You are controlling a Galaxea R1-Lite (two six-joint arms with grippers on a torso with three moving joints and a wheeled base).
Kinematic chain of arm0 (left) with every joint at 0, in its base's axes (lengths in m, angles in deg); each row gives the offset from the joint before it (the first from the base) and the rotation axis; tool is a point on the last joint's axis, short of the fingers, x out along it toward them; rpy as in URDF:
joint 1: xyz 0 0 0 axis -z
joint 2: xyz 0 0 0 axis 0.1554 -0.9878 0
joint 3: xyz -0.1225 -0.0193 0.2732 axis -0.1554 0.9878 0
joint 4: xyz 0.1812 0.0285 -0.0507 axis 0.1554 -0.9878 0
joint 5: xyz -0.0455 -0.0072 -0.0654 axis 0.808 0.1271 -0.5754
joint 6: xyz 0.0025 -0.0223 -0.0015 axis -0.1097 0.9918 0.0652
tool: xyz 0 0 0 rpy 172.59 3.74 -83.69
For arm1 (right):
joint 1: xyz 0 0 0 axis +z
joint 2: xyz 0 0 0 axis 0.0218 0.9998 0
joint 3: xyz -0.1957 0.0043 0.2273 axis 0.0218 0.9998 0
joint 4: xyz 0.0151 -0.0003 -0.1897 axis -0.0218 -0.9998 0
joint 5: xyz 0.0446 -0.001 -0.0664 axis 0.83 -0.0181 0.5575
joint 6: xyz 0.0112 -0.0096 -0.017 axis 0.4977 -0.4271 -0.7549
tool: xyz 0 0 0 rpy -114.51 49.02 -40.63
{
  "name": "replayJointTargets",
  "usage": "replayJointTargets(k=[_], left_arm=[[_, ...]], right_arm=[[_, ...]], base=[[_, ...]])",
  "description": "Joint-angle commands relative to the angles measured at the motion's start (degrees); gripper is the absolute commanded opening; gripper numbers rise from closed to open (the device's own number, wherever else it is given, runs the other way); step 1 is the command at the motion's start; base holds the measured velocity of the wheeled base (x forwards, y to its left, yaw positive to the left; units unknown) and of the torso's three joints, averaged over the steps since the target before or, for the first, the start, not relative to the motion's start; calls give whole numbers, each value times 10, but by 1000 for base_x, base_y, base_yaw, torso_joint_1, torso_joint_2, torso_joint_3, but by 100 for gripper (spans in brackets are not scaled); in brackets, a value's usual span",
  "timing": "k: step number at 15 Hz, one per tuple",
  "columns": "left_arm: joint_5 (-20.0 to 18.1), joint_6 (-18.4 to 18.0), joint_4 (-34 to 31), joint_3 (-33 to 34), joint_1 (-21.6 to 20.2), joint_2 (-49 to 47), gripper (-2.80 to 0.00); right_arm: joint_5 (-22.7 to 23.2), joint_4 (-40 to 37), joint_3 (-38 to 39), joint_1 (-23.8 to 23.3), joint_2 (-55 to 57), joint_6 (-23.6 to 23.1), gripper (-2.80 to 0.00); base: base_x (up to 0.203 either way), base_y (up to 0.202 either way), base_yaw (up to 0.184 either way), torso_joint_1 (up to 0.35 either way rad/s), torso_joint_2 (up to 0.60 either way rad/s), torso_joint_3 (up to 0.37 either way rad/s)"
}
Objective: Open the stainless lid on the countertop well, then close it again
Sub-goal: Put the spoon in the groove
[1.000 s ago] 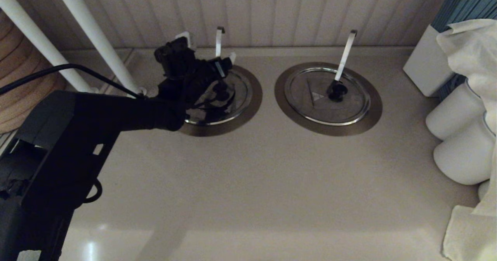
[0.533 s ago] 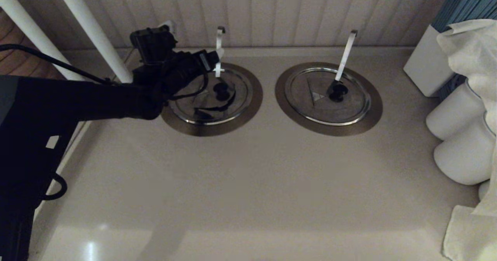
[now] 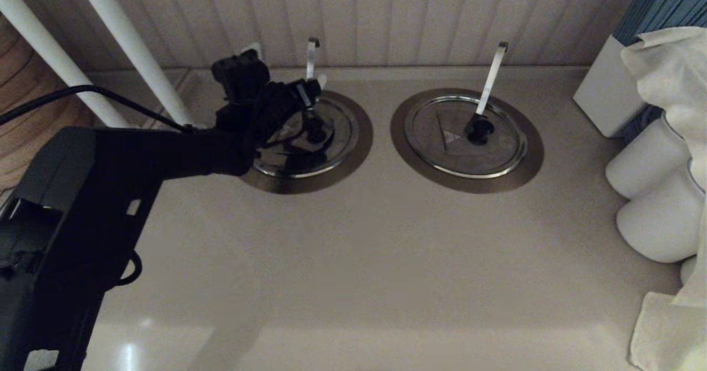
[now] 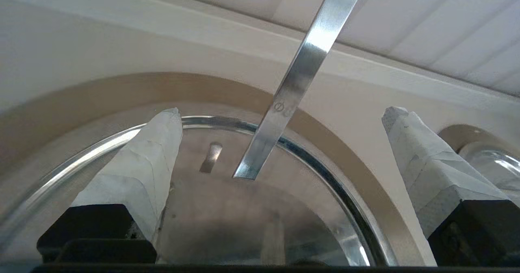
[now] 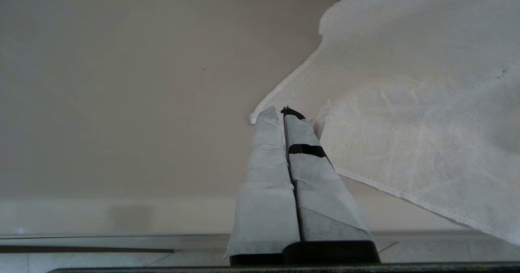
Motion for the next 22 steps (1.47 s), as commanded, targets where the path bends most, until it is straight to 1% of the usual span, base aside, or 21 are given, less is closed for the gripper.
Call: replayJointTargets(k=[1,2,3,4,7,8,10,11,14,17,22], left_arm=[[-6,0,24,-5,0,-32,0],[-32,-1,48,-5,-1,-42,0],[-57,-1,57,-6,-3,-46,0],[-63,-1,58,-6,-6,-45,0],[-67,-2,62,-10,-6,-56,0],[-82,-3,68,-10,-6,-61,0],[-100,-3,93,-10,-6,-67,0],[-107,-2,93,-9,-6,-65,0],[-113,-1,95,-9,-1,-60,0],[-137,0,96,-12,10,-58,0],[-138,0,97,-11,20,-60,0]], right_arm=[[0,0,0,0,0,0,-280],[0,0,0,0,0,0,-280],[0,0,0,0,0,0,-280],[0,0,0,0,0,0,-280],[0,0,0,0,0,0,-280],[0,0,0,0,-1,0,-280],[0,0,0,0,-1,0,-280],[0,0,0,0,0,0,-280],[0,0,0,0,-1,-1,-280],[0,0,0,0,-1,0,-280],[0,0,0,0,-1,0,-280]], base=[[0,0,0,0,0,0],[0,0,0,0,0,0],[0,0,0,0,0,0],[0,0,0,0,0,0],[0,0,0,0,0,0],[0,0,0,0,0,0],[0,0,0,0,0,0],[0,0,0,0,0,0],[0,0,0,0,0,0],[0,0,0,0,0,0],[0,0,0,0,0,0]])
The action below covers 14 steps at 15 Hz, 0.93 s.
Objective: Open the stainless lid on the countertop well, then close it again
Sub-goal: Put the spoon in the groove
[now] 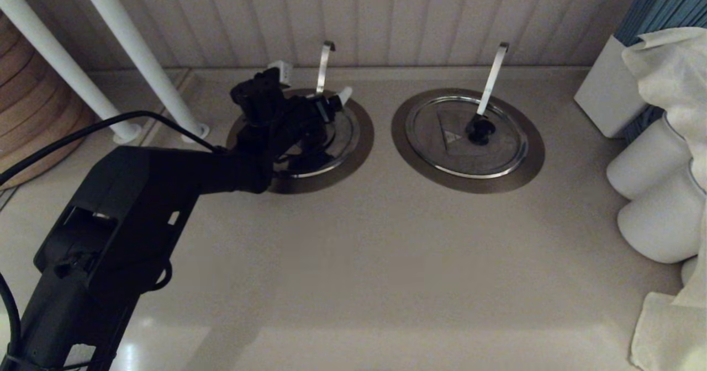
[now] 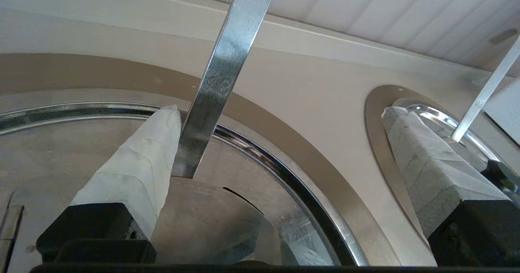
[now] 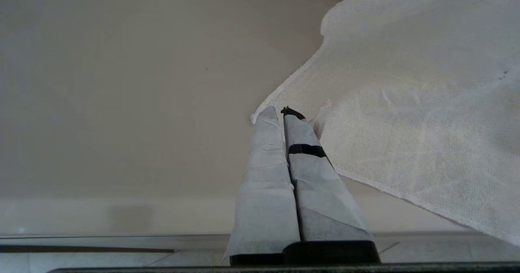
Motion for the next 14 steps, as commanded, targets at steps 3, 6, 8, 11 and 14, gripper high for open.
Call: replayJointTargets(k=[3,6,8,11,14], left_arm=[[-1,1,2,1,4,-1,0],[1,1,3,1,8,2,0],[1,1,3,1,9,3,0],[2,1,3,1,14,3,0],[1,1,3,1,16,3,0]], right_arm=[[0,0,0,0,0,0,-280],[0,0,0,0,0,0,-280],[0,0,0,0,0,0,-280],[0,0,0,0,0,0,-280],[0,0,0,0,0,0,-280]], base=[[0,0,0,0,0,0],[0,0,0,0,0,0],[0,0,0,0,0,0],[0,0,0,0,0,0],[0,0,0,0,0,0]])
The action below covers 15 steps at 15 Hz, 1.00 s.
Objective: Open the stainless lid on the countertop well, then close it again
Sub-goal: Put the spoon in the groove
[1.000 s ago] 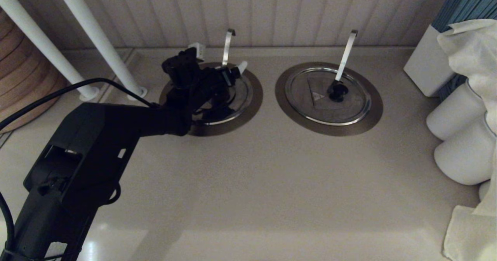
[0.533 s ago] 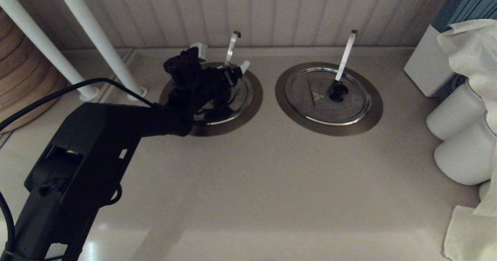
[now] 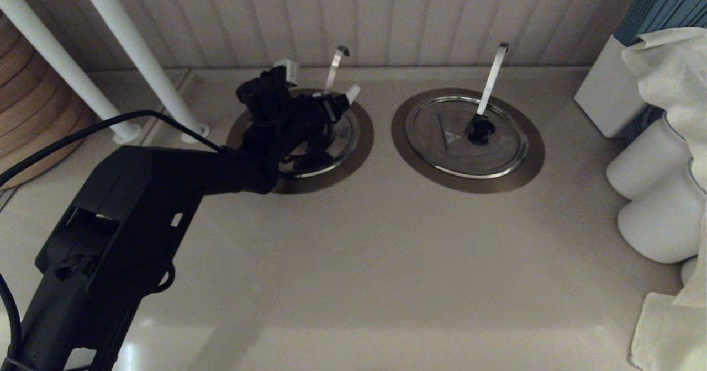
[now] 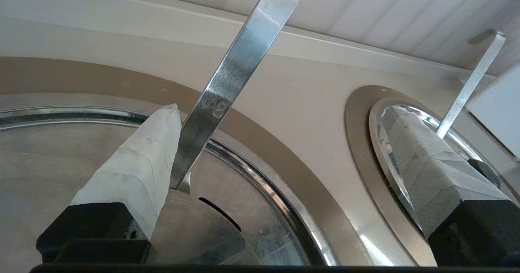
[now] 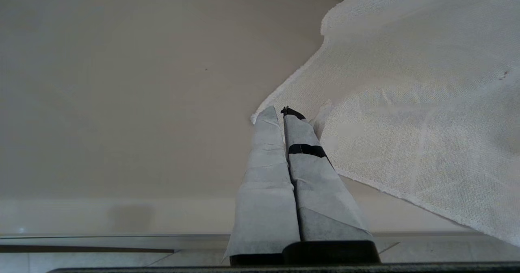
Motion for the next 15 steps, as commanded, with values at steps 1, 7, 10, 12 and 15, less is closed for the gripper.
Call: replayJointTargets(k=[1,7,10,12,15], left_arm=[[-1,1,2,0,0,-2,0],[1,1,2,0,14,-8,0],[1,1,7,3,19,-8,0],[2,1,9,4,19,-7,0],[4,1,10,6,23,-4,0]], right_arm=[[0,0,0,0,0,0,-280],[0,0,0,0,-1,0,-280],[0,0,0,0,0,0,-280],[0,0,0,0,0,0,-280],[0,0,0,0,0,0,-280]], base=[[0,0,0,0,0,0],[0,0,0,0,0,0],[0,0,0,0,0,0],[0,0,0,0,0,0],[0,0,0,0,0,0]])
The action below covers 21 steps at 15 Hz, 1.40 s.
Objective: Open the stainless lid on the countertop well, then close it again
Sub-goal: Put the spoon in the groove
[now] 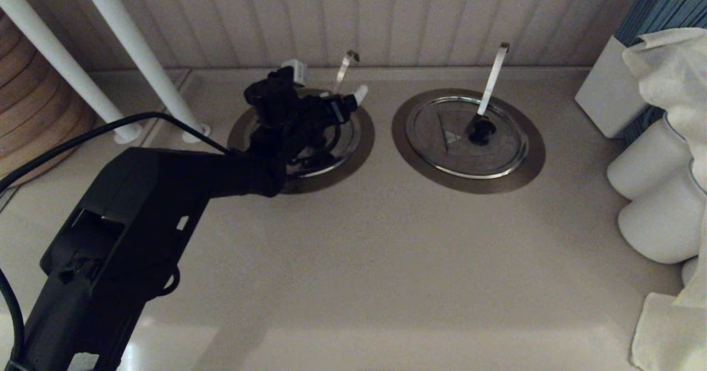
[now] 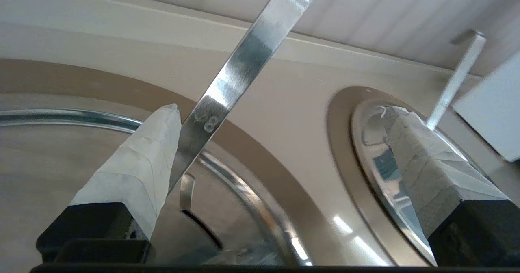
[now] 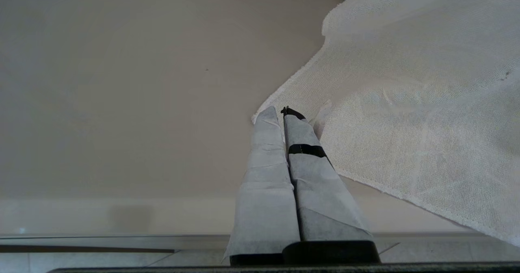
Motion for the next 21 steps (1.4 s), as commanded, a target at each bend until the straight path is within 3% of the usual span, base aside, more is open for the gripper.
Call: replayJointTargets(k=[1,7,21], left_arm=[[0,1,3,2,2,-1,0],[7,-1,15,13,12,1,0],[1,0,-22,-5,-37,7,0]], right_arm=[[0,0,0,0,-1,0,-280],[0,0,0,0,-1,0,-280],[0,0,0,0,-1,0,-280]], base=[[0,0,0,0,0,0],[0,0,0,0,0,0],[0,0,0,0,0,0]])
